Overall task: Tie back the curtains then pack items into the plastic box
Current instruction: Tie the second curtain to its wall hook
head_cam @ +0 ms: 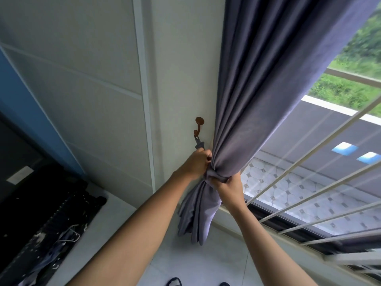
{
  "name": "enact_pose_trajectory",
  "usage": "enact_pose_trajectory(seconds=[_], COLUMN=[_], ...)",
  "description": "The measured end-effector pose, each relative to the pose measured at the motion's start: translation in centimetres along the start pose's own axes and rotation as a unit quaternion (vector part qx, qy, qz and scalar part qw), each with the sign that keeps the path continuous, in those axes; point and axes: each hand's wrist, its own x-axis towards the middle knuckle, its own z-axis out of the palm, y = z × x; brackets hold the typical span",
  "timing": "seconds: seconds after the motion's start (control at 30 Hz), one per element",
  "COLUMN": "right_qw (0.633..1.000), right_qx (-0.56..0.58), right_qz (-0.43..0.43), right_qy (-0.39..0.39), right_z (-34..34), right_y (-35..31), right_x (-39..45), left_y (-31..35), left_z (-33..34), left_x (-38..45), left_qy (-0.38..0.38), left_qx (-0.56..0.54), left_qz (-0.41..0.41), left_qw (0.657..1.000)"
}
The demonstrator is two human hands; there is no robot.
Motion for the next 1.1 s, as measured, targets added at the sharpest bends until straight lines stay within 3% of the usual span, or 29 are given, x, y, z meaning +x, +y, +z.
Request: enact_pose_trajectory(seconds=[0.2, 0.4, 0.53, 0.63, 0.77, 0.83, 1.0, 1.1], right_qw=[0.999, 0.995, 0.978, 0.975, 0.962, 0.977, 0.99, 0.98], right_qx=[-0.029, -0.088, -0.155, -0.142, -0.209, -0.166, -0.137, -0.2], right_qz=[0.03, -0.033, -0.109, -0.112, -0.134, -0.107, -0.032, -0.011], right_qy=[-0.016, 0.027, 0.084, 0.13, 0.109, 0.079, 0.019, -0.006], right_z=[1.2, 2.4, 2.8, 2.1, 1.7, 1.4, -0.3, -1.7], right_y=[2.1, 2.0, 3.1, 2.8, 3.5, 2.6, 1.7, 2.8], right_x=[-0.8, -1.4, -2.6, -3.2, -4.2, -5.0, -2.5, -0.8], left_y=[-1.1, -1.4, -1.5, -2.0, -3.9, -4.2, -3.4, -2.5], left_z=[1.4, -0.6, -0.7, -2.0, -2.9, -2.7, -2.3, -3.0], left_x=[-1.3, -3.0, -4.1, -4.3, -5.3, -6.0, -6.5, -5.6], left_qy=[0.162, 0.215, 0.19, 0.195, 0.18, 0.153, 0.107, 0.062], left_qx=[0.025, 0.044, 0.045, 0.108, 0.146, 0.144, 0.07, -0.085], left_qz=[0.06, 0.114, 0.139, 0.186, 0.199, 0.173, 0.111, 0.032], left_qw=[0.985, 0.969, 0.971, 0.957, 0.952, 0.962, 0.986, 0.994])
